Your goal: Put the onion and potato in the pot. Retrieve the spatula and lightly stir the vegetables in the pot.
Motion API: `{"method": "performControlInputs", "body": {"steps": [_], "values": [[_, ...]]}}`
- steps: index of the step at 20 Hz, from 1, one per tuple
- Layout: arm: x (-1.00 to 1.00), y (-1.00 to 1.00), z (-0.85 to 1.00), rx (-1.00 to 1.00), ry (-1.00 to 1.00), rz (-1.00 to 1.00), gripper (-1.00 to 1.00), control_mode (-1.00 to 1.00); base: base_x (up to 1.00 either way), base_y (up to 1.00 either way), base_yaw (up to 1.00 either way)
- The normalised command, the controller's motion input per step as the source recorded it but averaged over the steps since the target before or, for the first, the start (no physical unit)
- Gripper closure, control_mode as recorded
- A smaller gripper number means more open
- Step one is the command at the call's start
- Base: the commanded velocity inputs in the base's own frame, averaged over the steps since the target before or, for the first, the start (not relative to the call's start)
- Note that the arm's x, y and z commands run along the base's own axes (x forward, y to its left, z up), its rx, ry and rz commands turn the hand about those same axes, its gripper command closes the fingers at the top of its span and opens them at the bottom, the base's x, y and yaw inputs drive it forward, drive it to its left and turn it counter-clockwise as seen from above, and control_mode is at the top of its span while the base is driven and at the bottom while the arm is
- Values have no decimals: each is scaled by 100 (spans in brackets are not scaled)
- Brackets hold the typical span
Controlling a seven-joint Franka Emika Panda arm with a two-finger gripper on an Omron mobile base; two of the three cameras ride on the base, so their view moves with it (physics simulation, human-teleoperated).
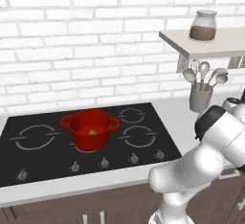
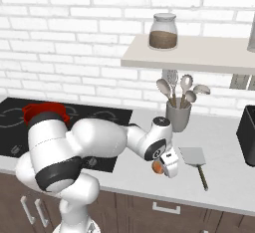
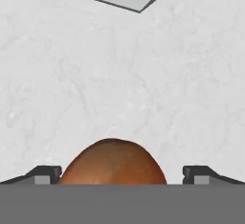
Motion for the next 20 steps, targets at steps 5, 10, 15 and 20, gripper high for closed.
{"method": "performControlInputs", "body": {"steps": [5,10,15,20], "values": [[0,12,-2,3,0,0,100,-100,0,0,0],[-12,11,24,0,-5,0,100,-100,0,0,0],[-24,65,100,0,-17,8,100,-100,0,0,0],[0,100,97,-6,-1,25,100,-100,0,0,0]]}}
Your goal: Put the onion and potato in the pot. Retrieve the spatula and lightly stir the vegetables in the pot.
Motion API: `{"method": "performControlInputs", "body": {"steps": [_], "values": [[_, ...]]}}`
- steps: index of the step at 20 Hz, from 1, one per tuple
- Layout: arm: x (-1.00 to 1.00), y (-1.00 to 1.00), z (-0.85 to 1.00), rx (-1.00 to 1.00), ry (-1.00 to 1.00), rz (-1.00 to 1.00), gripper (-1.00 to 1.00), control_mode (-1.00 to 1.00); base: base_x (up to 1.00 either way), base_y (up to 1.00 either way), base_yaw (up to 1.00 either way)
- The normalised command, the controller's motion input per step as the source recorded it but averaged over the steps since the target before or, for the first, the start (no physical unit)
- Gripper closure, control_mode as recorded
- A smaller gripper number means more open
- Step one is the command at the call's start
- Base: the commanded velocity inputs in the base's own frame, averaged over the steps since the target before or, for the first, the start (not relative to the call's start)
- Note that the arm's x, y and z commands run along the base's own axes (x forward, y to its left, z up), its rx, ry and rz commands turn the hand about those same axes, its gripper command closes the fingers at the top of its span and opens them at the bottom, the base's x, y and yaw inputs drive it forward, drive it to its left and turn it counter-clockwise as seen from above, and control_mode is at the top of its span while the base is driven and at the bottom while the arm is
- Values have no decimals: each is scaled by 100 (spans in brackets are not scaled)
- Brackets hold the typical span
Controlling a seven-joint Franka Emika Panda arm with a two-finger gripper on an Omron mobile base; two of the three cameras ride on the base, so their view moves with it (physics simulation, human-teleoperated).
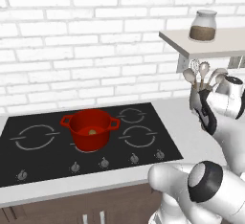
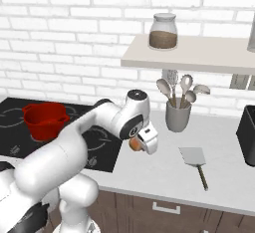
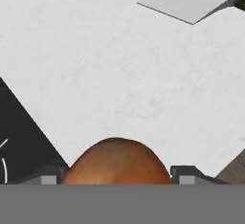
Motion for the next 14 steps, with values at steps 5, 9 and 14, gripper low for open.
{"method": "performControlInputs", "body": {"steps": [5,9,14], "values": [[0,100,79,-6,0,33,100,-100,0,0,0],[2,100,72,-3,0,40,100,-100,0,0,0],[14,100,68,-3,3,41,100,-100,0,0,0]]}}
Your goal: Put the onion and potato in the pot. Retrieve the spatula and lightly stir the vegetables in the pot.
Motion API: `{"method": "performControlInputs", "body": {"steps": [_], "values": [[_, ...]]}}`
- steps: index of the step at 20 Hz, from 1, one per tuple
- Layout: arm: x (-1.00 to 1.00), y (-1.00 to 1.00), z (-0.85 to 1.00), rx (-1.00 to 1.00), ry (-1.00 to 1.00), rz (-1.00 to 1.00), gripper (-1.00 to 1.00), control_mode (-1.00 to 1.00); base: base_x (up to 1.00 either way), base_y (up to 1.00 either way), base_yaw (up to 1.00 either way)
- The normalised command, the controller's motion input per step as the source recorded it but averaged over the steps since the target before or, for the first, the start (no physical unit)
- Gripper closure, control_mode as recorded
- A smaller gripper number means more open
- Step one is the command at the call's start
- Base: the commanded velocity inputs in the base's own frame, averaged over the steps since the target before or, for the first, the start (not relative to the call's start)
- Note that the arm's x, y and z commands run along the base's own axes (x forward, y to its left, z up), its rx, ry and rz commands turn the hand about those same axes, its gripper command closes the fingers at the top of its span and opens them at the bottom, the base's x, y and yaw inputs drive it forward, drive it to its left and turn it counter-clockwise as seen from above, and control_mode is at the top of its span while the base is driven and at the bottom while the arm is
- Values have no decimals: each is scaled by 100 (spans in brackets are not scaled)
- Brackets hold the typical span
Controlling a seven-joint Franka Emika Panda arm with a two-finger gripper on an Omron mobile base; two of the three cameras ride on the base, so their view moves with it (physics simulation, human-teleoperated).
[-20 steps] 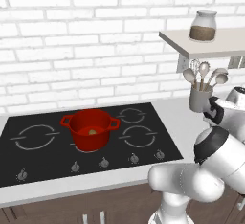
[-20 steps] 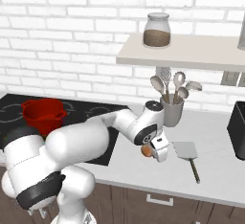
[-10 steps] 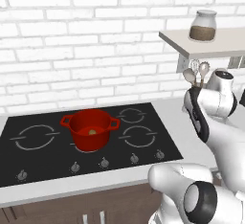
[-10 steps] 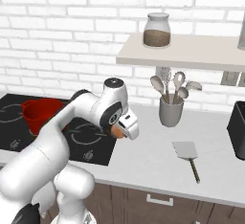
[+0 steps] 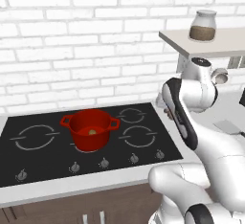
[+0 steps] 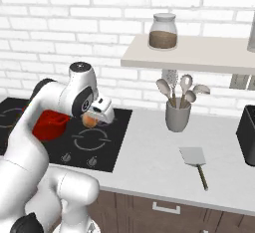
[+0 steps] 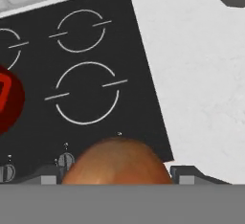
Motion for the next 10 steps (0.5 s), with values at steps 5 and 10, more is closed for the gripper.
{"method": "performControlInputs", "body": {"steps": [5,10], "values": [[24,100,38,-8,3,38,100,-100,0,0,0],[23,100,-11,-15,-5,33,100,-100,0,0,0]]}}
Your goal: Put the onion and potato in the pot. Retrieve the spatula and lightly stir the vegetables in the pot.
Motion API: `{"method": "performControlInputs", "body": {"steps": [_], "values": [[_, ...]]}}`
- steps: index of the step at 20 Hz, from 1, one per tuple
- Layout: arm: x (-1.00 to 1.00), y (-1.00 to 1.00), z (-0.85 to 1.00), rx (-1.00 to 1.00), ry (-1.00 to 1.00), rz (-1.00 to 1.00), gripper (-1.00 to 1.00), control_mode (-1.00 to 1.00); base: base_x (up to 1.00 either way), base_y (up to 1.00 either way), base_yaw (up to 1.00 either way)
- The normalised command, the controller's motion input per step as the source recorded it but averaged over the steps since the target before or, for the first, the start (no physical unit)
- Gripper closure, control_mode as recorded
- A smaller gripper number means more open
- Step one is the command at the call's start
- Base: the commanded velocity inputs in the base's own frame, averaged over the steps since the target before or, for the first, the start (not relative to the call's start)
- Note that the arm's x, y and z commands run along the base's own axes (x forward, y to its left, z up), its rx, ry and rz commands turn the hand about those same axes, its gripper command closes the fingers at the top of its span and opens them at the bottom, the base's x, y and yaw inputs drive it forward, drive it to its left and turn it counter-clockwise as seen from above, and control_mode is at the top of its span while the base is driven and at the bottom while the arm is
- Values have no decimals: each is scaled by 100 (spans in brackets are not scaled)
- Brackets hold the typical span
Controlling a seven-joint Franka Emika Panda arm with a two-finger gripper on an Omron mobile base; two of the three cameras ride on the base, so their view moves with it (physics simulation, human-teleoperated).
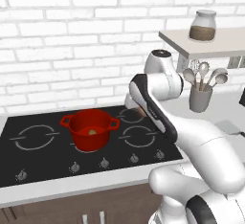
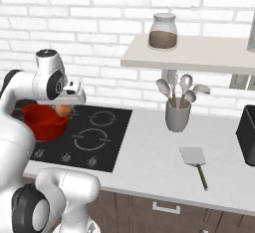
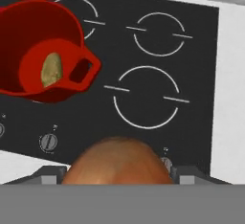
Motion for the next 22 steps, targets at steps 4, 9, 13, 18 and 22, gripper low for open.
{"method": "performControlInputs", "body": {"steps": [4,9,13,18,22], "values": [[35,100,-20,-12,-15,25,100,-100,0,0,0],[49,88,-17,-2,-5,14,100,-100,0,0,0],[51,79,-21,0,1,5,100,-100,0,0,0],[50,61,-46,-1,0,2,100,-100,0,0,0],[36,28,-58,-2,0,0,100,-100,0,0,0]]}}
